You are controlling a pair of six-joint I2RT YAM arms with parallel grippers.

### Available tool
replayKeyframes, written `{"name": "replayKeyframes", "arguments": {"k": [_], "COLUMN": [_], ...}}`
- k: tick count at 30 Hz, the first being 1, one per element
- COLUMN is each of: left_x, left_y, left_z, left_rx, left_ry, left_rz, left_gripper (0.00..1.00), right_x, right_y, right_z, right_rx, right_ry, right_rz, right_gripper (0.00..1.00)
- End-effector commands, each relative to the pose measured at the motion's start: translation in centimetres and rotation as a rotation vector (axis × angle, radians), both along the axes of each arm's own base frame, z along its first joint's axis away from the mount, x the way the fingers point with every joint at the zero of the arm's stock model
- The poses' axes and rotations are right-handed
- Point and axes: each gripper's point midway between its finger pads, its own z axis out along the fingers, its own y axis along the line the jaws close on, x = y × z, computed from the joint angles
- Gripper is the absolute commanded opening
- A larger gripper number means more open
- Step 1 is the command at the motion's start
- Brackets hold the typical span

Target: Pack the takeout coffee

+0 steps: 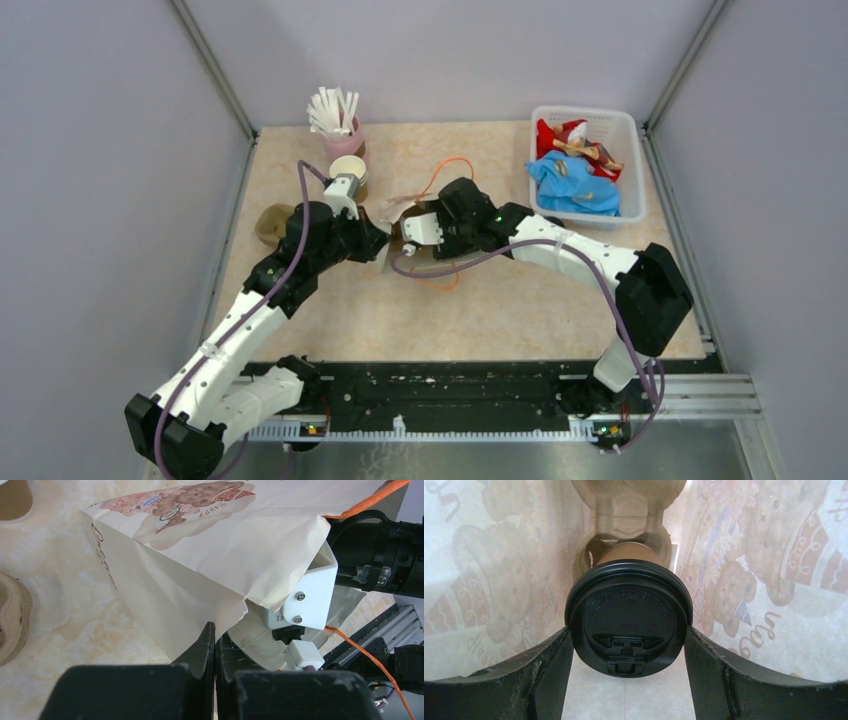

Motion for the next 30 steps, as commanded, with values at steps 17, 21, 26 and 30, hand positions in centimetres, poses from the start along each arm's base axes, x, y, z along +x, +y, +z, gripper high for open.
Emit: {"name": "replayKeyframes", "arguments": {"k": [17, 21, 26, 30], "left_x": [0.2, 0.3, 0.5, 0.5], "left_y": [-0.6, -0.6, -1.0, -1.7], "left_z": [1.5, 1.7, 3.3, 4.2], "left_rx": [-0.020, -0.028, -0.048, -0.076], "left_ry": [-0.045, -0.040, -0.025, 0.018], "left_rz": [-0.027, -0.022, -0.020, -0.036], "left_gripper": [0.00, 0.00, 0.00, 0.00], "right_x": [2.3, 2.6, 0.7, -1.6], "right_y": [2.6, 2.2, 2.0, 2.3], "right_z": [-3.2, -3.0, -2.1, -1.8], "right_rx": [0.092, 0.077, 0.074, 0.060], "right_ry": [0.005, -0.010, 0.061, 0.151], "right_rz": [-0.017, -0.056, -0.062, -0.060], "right_gripper": [0.63, 0.63, 0.63, 0.63]}}
